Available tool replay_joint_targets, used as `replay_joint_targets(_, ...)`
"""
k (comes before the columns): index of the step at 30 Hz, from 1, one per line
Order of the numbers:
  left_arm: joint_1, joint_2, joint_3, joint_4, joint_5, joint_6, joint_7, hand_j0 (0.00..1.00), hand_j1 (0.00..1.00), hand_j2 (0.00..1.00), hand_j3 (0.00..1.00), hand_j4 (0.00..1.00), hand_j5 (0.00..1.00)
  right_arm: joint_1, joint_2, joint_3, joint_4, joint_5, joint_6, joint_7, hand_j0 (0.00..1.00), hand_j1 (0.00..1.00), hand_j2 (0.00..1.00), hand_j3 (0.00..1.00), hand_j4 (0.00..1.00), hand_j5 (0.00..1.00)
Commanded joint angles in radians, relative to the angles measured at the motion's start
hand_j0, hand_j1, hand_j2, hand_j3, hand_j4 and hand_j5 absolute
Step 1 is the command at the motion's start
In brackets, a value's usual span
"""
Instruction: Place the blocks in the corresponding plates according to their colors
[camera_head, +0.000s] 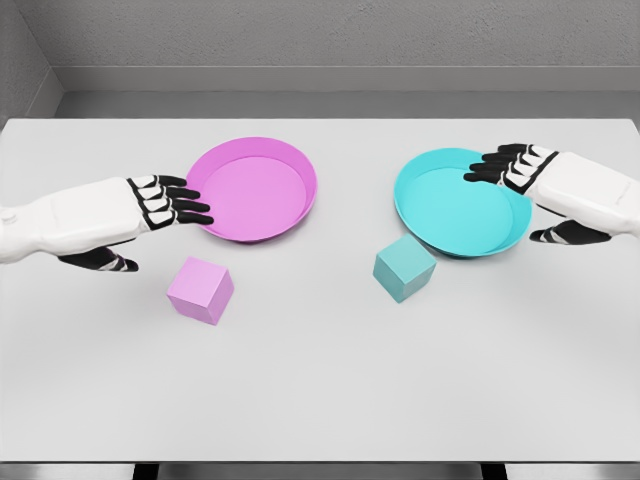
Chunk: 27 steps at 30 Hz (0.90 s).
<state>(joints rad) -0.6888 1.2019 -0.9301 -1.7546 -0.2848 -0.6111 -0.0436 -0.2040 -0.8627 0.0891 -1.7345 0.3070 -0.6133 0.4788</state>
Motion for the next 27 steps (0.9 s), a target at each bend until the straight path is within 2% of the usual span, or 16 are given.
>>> replay_joint_targets(1,0.0,0.001,-0.001,-0.002,0.004,0.0,0.001,1.0,1.0,1.0,1.0,1.0,1.0,0.0,-0.001,0.0,0.0,-0.005,0.002,0.0,1.0,1.0,1.0,1.0,1.0,1.0)
replay_joint_targets(10,-0.002,-0.042,-0.07,0.001,-0.042,0.0,-0.012,1.0,1.0,1.0,1.0,1.0,1.0,-0.006,0.002,0.006,0.0,0.007,0.002,0.015,1.0,1.0,1.0,1.0,1.0,1.0)
replay_joint_targets(12,0.0,-0.042,-0.076,0.001,-0.042,0.0,-0.012,1.0,1.0,1.0,1.0,1.0,1.0,-0.021,0.016,0.049,-0.011,0.009,0.002,0.024,1.0,1.0,1.0,1.0,1.0,1.0)
replay_joint_targets(16,0.0,-0.042,-0.11,0.012,-0.019,0.016,-0.012,1.0,1.0,1.0,1.0,1.0,1.0,-0.124,0.025,0.196,-0.022,0.011,0.002,0.046,1.0,1.0,1.0,1.0,1.0,1.0)
replay_joint_targets(19,0.0,-0.061,-0.142,0.012,-0.004,0.074,-0.01,1.0,1.0,1.0,1.0,1.0,1.0,-0.133,0.103,0.215,-0.022,0.112,0.002,0.066,1.0,1.0,1.0,1.0,1.0,1.0)
replay_joint_targets(27,0.0,-0.061,-0.157,0.012,0.015,0.136,-0.009,1.0,1.0,1.0,1.0,1.0,1.0,-0.135,0.105,0.261,-0.022,0.136,0.002,0.067,1.0,1.0,1.0,1.0,1.0,1.0)
